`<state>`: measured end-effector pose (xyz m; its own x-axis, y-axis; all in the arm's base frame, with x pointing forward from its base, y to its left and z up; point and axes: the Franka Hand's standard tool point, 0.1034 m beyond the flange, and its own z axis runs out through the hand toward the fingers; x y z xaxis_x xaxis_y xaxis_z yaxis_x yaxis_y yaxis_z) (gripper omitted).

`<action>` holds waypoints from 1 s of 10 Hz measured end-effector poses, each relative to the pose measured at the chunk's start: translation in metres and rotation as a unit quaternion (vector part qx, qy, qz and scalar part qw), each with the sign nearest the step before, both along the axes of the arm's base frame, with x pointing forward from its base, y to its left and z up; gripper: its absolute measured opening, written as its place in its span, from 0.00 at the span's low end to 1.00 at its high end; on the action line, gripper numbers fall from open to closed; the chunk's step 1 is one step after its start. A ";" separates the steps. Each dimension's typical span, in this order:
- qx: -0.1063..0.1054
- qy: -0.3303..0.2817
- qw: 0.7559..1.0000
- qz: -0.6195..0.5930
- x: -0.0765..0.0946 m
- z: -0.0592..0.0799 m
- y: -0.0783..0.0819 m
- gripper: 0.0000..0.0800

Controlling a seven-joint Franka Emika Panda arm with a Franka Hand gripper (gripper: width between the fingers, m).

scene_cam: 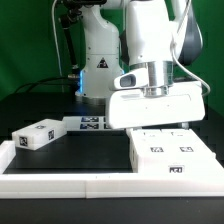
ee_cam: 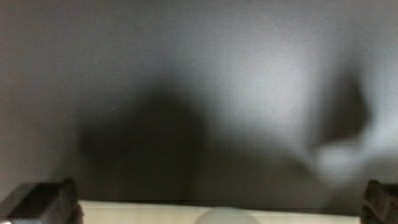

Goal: Assemble cabinet

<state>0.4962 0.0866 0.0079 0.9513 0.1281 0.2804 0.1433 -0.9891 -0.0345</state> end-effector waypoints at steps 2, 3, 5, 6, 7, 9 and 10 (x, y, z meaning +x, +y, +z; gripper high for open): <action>-0.001 -0.005 1.000 0.000 0.000 -0.002 -0.001 1.00; -0.002 -0.008 1.000 0.000 0.001 -0.003 -0.002 0.97; -0.003 -0.009 1.000 -0.002 0.002 -0.002 -0.006 0.68; -0.003 -0.012 1.000 -0.002 0.002 -0.002 -0.006 0.68; -0.004 -0.015 1.000 -0.002 0.003 -0.002 -0.007 0.46; -0.010 -0.022 1.000 0.009 0.002 -0.002 -0.010 0.27; -0.015 -0.027 0.999 0.018 0.000 -0.003 -0.014 0.27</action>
Offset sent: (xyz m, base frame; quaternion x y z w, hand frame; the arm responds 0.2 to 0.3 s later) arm 0.0108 -0.0090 -0.0173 -0.0148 0.0244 -0.0149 0.9995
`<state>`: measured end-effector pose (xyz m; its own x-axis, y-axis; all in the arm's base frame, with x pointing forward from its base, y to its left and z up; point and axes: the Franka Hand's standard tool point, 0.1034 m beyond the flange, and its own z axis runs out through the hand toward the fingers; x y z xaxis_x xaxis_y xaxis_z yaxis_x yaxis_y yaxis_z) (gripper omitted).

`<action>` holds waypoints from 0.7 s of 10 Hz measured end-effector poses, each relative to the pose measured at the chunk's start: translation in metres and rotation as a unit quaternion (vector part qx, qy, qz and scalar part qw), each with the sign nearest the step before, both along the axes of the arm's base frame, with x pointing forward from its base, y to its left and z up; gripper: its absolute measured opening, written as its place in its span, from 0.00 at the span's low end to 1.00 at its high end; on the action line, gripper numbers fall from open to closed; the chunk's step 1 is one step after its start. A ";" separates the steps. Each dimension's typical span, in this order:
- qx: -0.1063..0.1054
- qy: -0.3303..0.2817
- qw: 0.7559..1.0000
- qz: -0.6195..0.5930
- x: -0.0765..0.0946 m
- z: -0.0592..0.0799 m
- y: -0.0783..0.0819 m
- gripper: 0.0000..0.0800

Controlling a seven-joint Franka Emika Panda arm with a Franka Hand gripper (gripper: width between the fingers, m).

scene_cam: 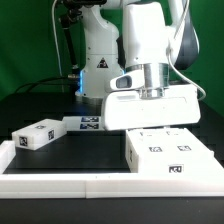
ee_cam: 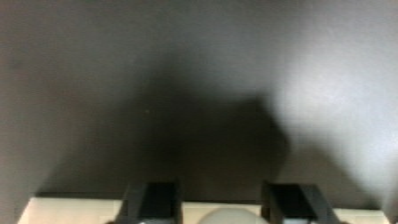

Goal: Assemble cabinet

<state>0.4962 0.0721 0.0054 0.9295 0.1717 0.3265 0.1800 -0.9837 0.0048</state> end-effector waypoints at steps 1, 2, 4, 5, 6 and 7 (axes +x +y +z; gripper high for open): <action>-0.002 -0.007 1.000 0.001 -0.001 0.000 -0.002 0.27; -0.002 -0.007 1.000 0.001 -0.001 0.000 -0.002 0.27; -0.002 -0.007 1.000 0.000 -0.001 0.000 -0.002 0.27; -0.002 -0.007 1.000 0.000 -0.001 0.000 -0.002 0.27; -0.002 -0.007 1.000 0.000 -0.001 0.000 -0.003 0.27; -0.002 -0.003 1.000 0.003 -0.001 0.007 -0.003 0.27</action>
Offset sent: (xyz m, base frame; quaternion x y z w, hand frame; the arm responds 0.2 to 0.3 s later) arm 0.0000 0.0000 0.0000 0.0000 0.0000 0.0000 1.0000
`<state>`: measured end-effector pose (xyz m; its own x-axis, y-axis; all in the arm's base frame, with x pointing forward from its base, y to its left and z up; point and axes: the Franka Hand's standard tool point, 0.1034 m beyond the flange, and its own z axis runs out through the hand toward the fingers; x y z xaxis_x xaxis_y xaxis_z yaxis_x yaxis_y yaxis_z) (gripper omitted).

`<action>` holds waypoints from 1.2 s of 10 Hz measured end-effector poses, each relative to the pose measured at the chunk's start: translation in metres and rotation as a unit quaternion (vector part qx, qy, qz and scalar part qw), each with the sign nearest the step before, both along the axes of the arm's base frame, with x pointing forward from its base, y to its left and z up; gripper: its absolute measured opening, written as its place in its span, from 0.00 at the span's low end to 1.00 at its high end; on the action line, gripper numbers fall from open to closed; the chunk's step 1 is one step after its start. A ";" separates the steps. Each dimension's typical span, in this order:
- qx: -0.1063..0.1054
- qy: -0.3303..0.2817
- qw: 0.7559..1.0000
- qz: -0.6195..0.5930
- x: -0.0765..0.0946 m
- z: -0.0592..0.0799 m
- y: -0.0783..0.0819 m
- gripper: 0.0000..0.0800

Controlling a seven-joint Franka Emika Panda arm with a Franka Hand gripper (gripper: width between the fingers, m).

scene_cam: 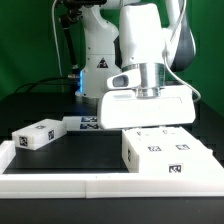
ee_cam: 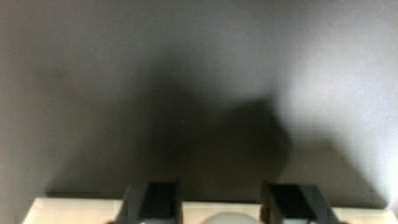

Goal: Assemble cabinet

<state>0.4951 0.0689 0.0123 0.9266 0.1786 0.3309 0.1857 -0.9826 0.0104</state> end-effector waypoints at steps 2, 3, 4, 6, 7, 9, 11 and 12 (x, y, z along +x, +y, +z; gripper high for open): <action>0.005 0.012 1.000 0.005 0.001 0.031 0.002 0.27; 0.006 0.017 1.000 0.004 0.001 0.043 0.002 0.27; 0.009 0.019 1.000 0.007 0.004 0.057 0.003 0.26; 0.014 0.022 1.000 0.010 0.011 0.082 0.007 0.26; 0.015 0.016 1.000 0.013 0.014 0.091 0.010 0.26; 0.014 0.019 1.000 0.013 0.012 0.086 0.009 0.25; 0.014 0.019 1.000 0.013 0.012 0.086 0.009 0.25; 0.016 0.025 0.999 0.013 0.014 0.091 0.009 0.25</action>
Offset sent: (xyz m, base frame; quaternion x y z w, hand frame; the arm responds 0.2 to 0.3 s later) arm -0.0015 0.0018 0.0564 0.0040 -0.0205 -0.0071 0.9998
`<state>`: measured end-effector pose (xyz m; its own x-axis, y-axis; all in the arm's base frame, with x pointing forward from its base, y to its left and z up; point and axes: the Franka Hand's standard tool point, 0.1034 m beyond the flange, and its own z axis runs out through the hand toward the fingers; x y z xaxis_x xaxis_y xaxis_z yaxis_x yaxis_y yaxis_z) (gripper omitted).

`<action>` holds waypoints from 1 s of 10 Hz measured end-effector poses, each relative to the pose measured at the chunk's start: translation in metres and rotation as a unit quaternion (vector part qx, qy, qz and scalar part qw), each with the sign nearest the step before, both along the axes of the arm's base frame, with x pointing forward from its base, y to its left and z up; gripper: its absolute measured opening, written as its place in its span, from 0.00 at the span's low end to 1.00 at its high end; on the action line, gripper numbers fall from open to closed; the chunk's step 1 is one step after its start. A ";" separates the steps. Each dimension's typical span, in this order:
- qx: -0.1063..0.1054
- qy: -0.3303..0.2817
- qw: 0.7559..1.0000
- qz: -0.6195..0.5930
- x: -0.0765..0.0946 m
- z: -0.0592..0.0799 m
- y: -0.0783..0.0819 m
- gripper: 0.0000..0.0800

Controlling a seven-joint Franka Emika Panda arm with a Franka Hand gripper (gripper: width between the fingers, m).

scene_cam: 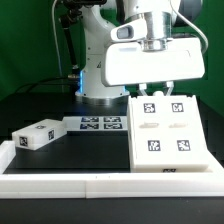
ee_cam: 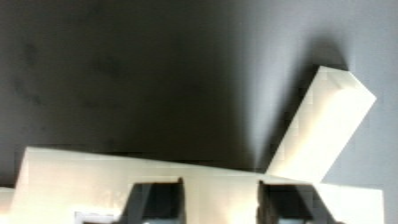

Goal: Assemble cabinet

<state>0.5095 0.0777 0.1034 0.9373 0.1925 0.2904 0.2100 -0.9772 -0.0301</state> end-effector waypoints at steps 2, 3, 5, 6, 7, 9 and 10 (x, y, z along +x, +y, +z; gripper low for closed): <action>0.004 0.004 1.000 0.000 0.010 0.014 0.001 0.25; 0.007 0.009 1.000 0.001 0.016 0.019 0.003 0.24; 0.008 0.008 1.000 0.001 0.018 0.021 0.003 0.22; 0.008 0.009 1.000 0.001 0.018 0.020 0.003 0.22; 0.008 0.013 1.000 0.002 0.019 0.021 0.003 0.21; 0.014 0.027 1.000 0.000 0.030 0.030 0.003 0.19; 0.017 0.034 0.999 -0.001 0.036 0.036 0.005 0.17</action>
Offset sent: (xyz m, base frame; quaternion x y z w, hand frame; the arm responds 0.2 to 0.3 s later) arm 0.0195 -0.0021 0.0211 -0.0174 -0.0272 -0.0176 0.9993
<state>0.5459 0.0830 0.1398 0.9556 0.1810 0.2327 0.2038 -0.9759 -0.0779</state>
